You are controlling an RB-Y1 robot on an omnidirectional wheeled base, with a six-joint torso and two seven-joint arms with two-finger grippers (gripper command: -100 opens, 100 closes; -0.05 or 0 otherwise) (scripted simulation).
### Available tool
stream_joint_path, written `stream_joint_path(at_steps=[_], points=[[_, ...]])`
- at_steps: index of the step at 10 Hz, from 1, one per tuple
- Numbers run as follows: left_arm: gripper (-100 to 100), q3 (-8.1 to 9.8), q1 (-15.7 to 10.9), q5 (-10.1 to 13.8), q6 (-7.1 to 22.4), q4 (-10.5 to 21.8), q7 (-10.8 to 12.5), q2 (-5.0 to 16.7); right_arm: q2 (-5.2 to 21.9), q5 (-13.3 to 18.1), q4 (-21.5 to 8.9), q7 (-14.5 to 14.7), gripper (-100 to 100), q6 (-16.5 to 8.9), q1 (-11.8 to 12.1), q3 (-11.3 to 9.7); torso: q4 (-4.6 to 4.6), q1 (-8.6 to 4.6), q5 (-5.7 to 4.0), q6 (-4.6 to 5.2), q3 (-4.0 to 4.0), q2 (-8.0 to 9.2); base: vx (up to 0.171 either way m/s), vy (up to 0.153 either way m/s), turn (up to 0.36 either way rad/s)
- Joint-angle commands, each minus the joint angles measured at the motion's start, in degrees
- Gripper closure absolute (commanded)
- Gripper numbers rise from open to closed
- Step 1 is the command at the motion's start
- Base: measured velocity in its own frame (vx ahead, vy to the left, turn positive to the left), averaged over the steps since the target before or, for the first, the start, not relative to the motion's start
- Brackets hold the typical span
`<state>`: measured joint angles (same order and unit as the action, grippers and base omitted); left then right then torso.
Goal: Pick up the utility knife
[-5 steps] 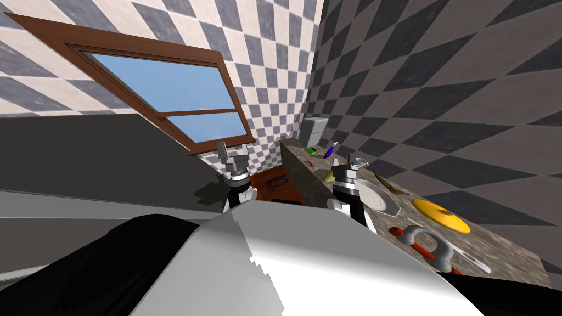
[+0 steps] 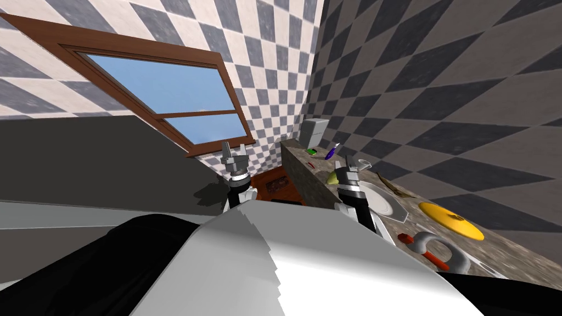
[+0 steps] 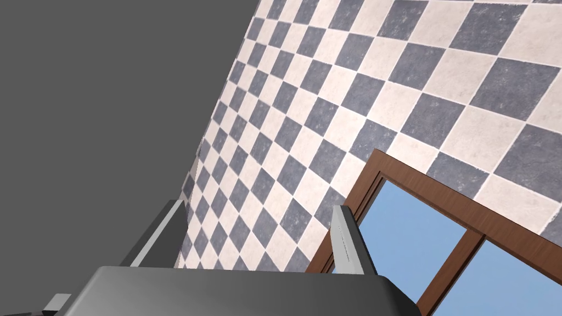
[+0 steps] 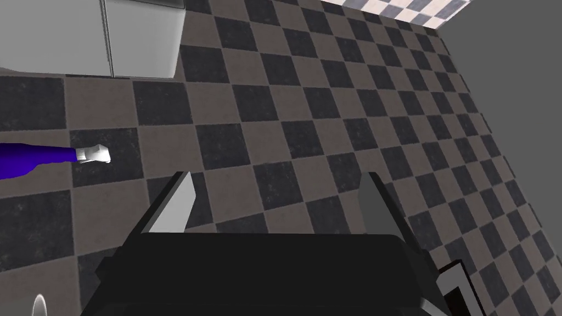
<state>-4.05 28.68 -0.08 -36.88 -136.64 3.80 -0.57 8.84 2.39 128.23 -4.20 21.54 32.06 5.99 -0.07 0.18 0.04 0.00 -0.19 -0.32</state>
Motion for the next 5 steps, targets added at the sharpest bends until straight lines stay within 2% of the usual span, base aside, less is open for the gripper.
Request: stream_joint_path(at_steps=[1,2,3,5], points=[[0,0.00,0.00,0.00,0.00,0.00,0.00,0.00,2.86,2.18,-1.07,0.40,-100,0.47,1.04,1.70,0.00,0.00,0.00,0.00,0.00,0.00,0.129,0.068,-0.007],[0,0.00,0.00,0.00,0.00,0.00,0.00,0.00,4.68,3.75,-1.78,0.62,-100,0.72,1.81,2.81,-0.03,0.03,0.01,0.00,-0.07,-0.13,0.131,0.084,0.002],[0,0.00,0.00,0.00,0.00,0.00,0.00,0.00,5.61,3.75,-1.78,0.62,-100,0.72,1.81,2.81,-0.04,0.09,0.02,0.00,-0.10,-0.16,0.084,0.058,-0.003],[0,0.00,0.00,0.00,0.00,0.00,0.00,0.00,9.51,7.23,-3.49,0.94,-100,1.31,3.53,5.12,0.00,0.00,0.01,0.00,0.00,0.01,0.083,0.047,0.012]])
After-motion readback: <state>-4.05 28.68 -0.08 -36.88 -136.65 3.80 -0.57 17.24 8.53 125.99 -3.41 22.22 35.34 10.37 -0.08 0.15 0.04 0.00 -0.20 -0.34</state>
